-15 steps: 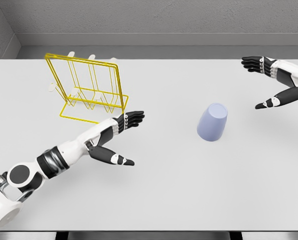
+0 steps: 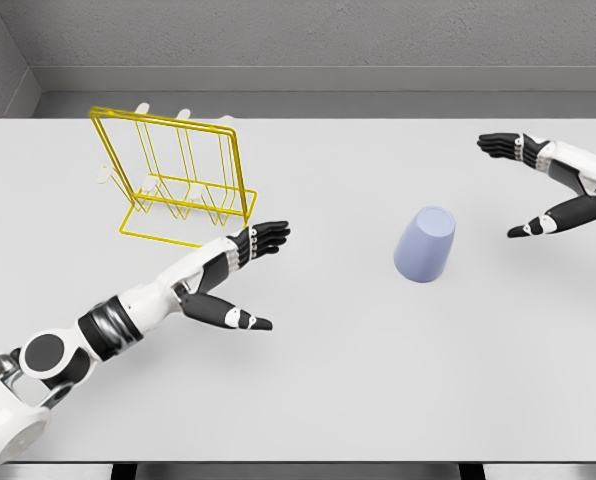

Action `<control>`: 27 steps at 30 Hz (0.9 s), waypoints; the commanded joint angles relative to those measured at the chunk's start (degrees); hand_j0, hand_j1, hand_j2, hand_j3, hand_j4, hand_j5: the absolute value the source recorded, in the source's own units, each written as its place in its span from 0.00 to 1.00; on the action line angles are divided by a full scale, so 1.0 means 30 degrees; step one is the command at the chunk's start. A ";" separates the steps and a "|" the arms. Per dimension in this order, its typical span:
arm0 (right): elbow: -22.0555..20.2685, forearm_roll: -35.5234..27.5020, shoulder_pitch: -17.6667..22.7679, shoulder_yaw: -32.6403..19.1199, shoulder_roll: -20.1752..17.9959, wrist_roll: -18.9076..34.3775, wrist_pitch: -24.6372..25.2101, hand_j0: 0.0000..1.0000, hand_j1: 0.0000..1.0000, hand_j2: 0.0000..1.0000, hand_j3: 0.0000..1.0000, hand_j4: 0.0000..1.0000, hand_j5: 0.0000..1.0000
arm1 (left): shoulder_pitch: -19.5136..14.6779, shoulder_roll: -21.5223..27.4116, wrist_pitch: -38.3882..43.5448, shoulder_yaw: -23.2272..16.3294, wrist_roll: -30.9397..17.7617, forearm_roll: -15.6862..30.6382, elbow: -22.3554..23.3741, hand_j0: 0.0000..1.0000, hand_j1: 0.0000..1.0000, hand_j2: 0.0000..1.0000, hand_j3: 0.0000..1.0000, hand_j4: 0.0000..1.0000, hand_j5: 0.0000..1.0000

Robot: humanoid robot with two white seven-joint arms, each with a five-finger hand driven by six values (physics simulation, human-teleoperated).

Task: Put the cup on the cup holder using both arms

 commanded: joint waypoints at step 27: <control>0.2794 -0.4106 0.2025 -0.0091 0.3934 0.0009 0.2582 1.00 1.00 1.00 1.00 1.00 1.00 | 0.0176 -0.0924 0.0318 -0.0105 0.0004 -0.0107 0.1326 1.00 1.00 1.00 1.00 1.00 1.00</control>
